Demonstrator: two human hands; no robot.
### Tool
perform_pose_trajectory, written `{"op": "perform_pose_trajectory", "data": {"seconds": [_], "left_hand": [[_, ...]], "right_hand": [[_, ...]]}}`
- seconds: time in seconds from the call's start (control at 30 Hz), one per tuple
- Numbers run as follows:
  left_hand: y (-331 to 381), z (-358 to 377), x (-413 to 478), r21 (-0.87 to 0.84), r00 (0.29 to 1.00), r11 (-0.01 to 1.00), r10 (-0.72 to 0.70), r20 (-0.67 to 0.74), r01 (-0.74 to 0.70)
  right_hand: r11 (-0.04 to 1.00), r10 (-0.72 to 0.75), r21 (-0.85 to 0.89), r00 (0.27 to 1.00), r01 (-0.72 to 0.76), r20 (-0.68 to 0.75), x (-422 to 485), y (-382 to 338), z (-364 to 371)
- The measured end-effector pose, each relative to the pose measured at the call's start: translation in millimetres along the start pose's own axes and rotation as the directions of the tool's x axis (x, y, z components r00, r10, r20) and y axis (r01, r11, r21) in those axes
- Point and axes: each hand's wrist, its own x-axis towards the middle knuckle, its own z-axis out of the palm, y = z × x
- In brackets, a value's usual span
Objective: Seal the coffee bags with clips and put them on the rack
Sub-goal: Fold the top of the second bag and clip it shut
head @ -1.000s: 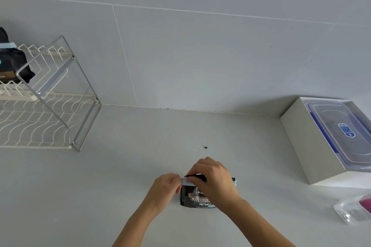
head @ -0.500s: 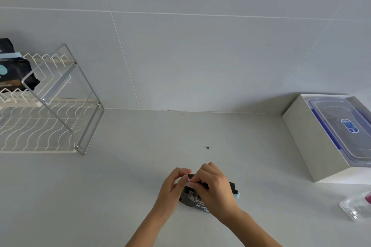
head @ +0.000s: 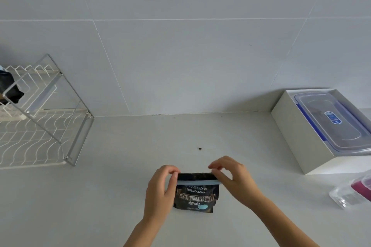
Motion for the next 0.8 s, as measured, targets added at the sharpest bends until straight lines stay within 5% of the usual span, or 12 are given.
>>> {"op": "perform_pose_trajectory", "data": {"seconds": [0.13,0.33,0.6,0.8], "left_hand": [[28.7,18.0,13.6,0.248,0.948,0.935,0.187,0.257,-0.251],[54.4,46.7,24.8,0.321,0.919,0.884,0.241,0.312,-0.34],[50.2,52.9,15.3,0.238,0.945,0.933,0.208,0.253,-0.269],[45.0,54.9,5.7,0.196,0.954,0.944,0.225,0.199,-0.264]], "right_hand": [[0.941,0.245,0.251,0.968,-0.225,-0.048,-17.9,21.3,16.3],[0.727,0.434,0.588,0.901,-0.354,0.005,-24.8,9.3,46.1],[0.72,0.379,0.632,0.925,-0.286,-0.013,-19.0,3.0,45.8],[0.87,0.279,0.46,0.946,-0.176,-0.165,-19.0,13.0,53.4]]}}
